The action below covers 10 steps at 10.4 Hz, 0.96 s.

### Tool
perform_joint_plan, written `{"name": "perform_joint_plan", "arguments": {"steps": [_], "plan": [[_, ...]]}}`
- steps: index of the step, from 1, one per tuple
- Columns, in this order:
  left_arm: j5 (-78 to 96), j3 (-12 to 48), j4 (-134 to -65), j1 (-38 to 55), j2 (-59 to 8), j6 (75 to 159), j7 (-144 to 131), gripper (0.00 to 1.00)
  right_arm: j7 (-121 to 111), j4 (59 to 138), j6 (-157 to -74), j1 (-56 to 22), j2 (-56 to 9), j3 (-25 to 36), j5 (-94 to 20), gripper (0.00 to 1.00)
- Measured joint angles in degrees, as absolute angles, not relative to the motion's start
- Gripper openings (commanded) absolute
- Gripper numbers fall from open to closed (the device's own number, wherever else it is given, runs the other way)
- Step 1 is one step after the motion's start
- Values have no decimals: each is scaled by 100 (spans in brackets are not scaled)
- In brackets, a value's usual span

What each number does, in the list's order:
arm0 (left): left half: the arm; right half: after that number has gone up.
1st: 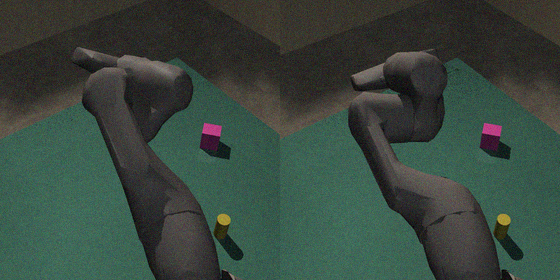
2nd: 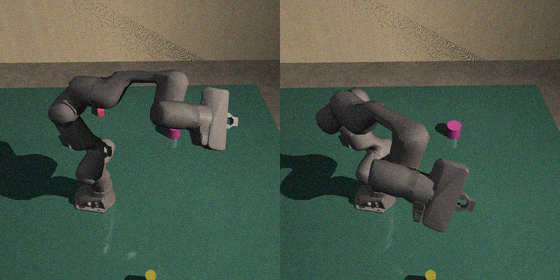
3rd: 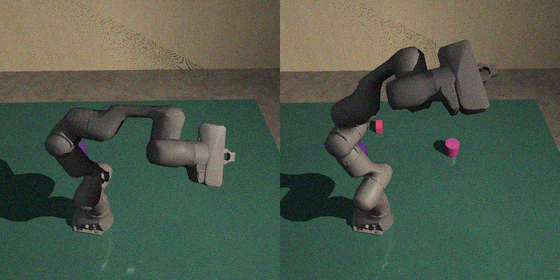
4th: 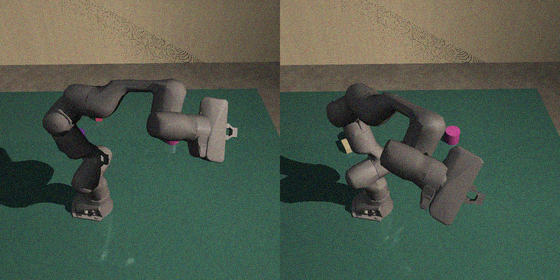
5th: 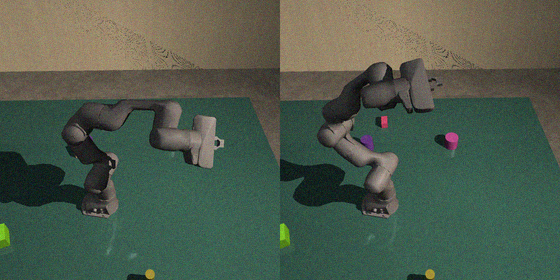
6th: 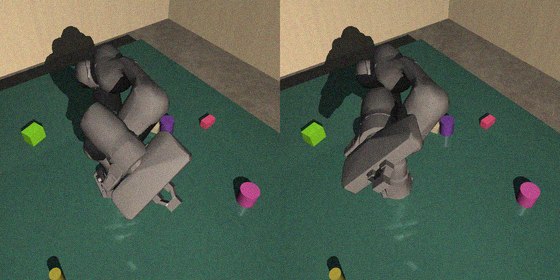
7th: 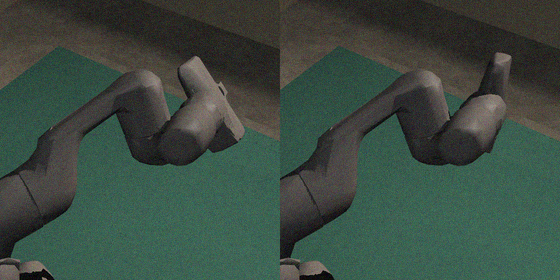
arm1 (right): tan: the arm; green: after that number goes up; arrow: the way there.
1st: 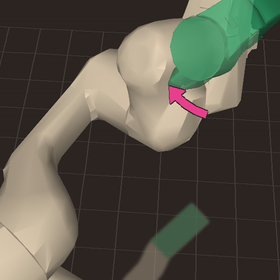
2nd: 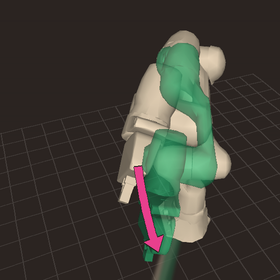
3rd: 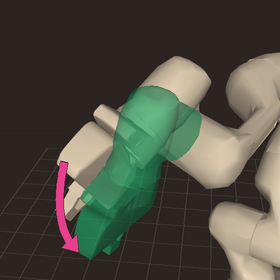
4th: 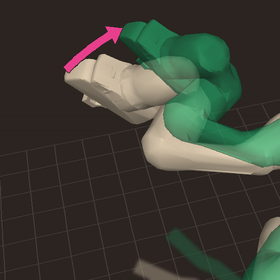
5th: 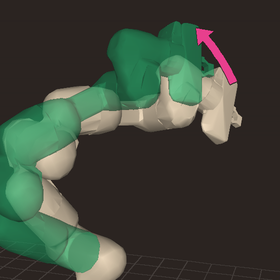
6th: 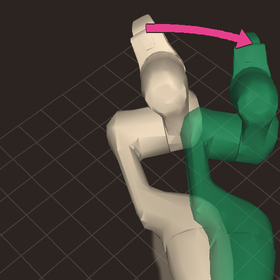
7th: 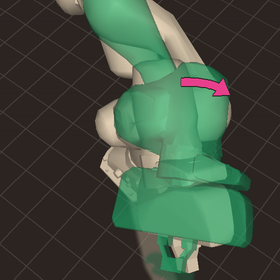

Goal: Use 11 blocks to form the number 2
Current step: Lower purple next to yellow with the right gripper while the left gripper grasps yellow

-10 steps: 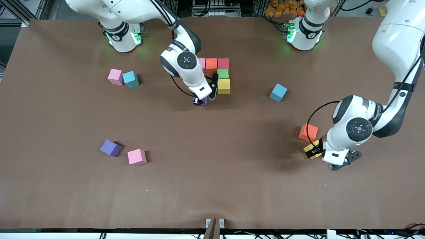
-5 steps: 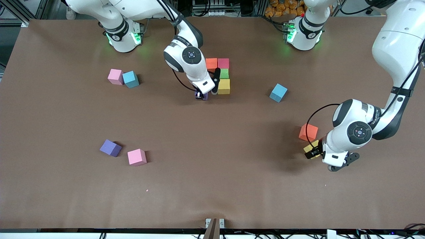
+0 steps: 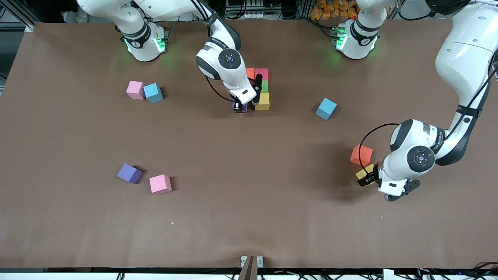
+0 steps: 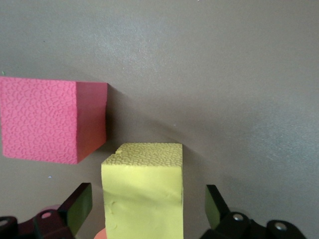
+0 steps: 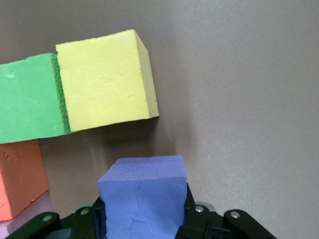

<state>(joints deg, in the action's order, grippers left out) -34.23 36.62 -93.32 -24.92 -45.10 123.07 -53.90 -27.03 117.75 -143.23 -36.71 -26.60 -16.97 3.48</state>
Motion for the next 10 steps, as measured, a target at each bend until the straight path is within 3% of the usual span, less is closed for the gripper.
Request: {"name": "perform_joint_plan", "arguments": {"steps": [2,4,10], "plan": [[-3423,3657,-9332,-2491,-4550,12352,-5389,100,-2703,11777,-14456,-3735,-2717,-1698,348,22],[-3423,3657,-9332,-2491,-4555,12359,-5368,75,-2703,11777,-14499,-3784,-2757,-1698,356,22],[-3423,3664,-9315,-2484,-4611,12376,-5146,35,-2703,11774,-14801,-3902,-2908,-1700,381,22]]}}
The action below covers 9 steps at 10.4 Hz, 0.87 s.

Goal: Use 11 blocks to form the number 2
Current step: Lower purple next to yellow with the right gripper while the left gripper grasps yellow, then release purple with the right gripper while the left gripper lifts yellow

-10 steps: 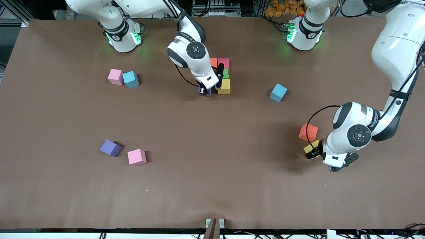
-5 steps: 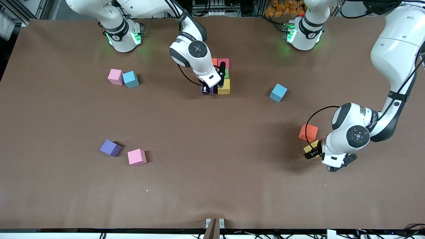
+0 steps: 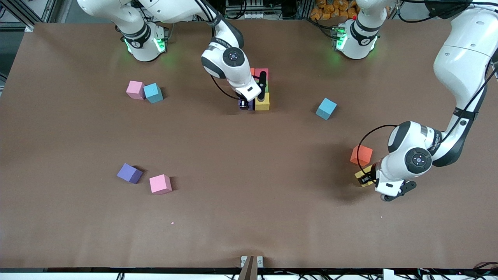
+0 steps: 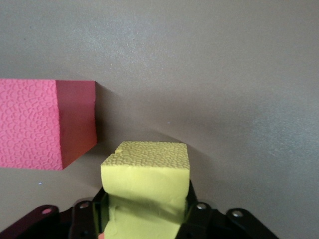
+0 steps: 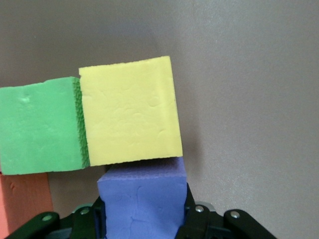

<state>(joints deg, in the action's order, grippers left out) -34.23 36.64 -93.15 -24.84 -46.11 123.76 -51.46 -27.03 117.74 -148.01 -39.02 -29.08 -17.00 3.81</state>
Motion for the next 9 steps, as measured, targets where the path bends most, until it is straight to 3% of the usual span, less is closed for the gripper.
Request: {"name": "perform_joint_plan", "arguments": {"steps": [9], "plan": [[-2985,3941,-9022,-2071,-4555,12138,-5509,34,-2703,11771,-14844,-3913,-2910,-1701,420,22]]}}
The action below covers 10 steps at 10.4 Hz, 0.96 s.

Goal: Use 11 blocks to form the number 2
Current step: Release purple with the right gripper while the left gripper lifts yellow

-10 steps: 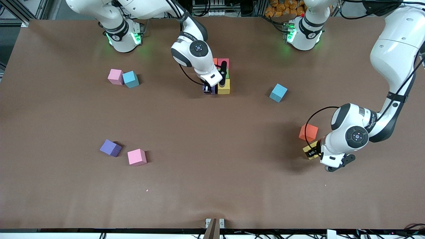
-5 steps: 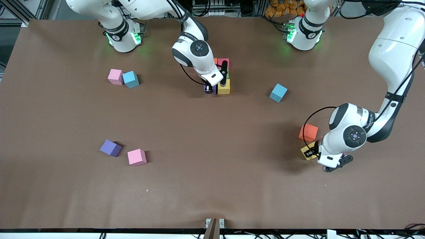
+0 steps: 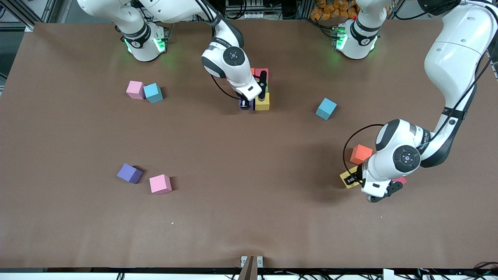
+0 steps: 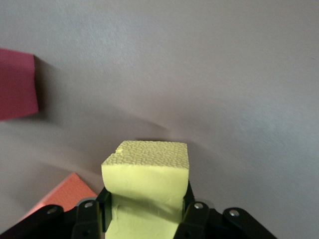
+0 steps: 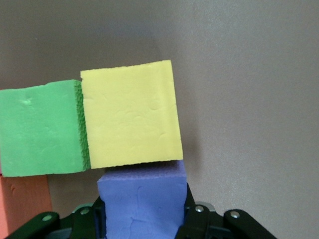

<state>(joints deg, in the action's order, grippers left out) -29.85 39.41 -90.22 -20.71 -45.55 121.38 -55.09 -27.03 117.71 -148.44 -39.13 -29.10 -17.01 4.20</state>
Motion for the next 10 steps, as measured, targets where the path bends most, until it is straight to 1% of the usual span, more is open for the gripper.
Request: {"name": "perform_joint_plan", "arguments": {"steps": [3,4,6,10], "plan": [[-2984,4038,-8998,-2052,-4469,11756,-5832,34,-2703,11764,-14878,-3914,-2916,-1701,422,22],[-2976,4047,-8988,-2054,-4435,11642,-5876,32,-2703,11764,-14881,-3914,-2918,-1701,424,22],[-2943,4181,-8974,-2068,-4376,11453,-6168,32,-2703,11762,-14881,-3915,-2922,-1701,427,22],[-2849,4453,-8967,-2081,-4340,11340,-6817,33,-2703,11760,-14888,-3921,-2927,-1701,438,22]]}}
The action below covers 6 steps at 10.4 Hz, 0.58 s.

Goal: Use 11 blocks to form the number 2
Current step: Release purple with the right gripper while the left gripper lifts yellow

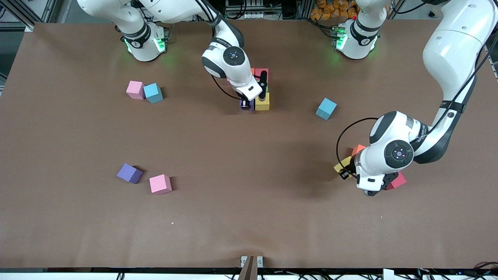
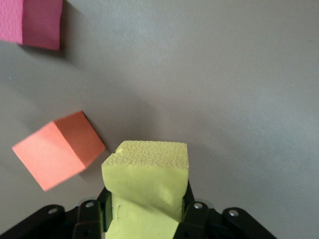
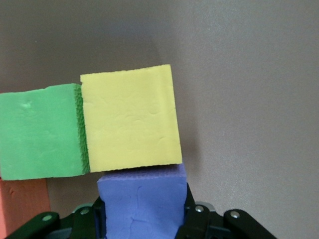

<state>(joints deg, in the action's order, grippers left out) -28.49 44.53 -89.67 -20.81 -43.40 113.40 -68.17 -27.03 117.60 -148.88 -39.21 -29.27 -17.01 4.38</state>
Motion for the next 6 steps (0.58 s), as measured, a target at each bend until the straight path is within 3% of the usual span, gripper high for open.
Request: {"name": "perform_joint_plan", "arguments": {"steps": [6], "plan": [[-2331,4869,-8946,-2050,-3972,11149,-7928,35,-2703,11744,-14897,-3936,-2941,-1701,443,23]]}}
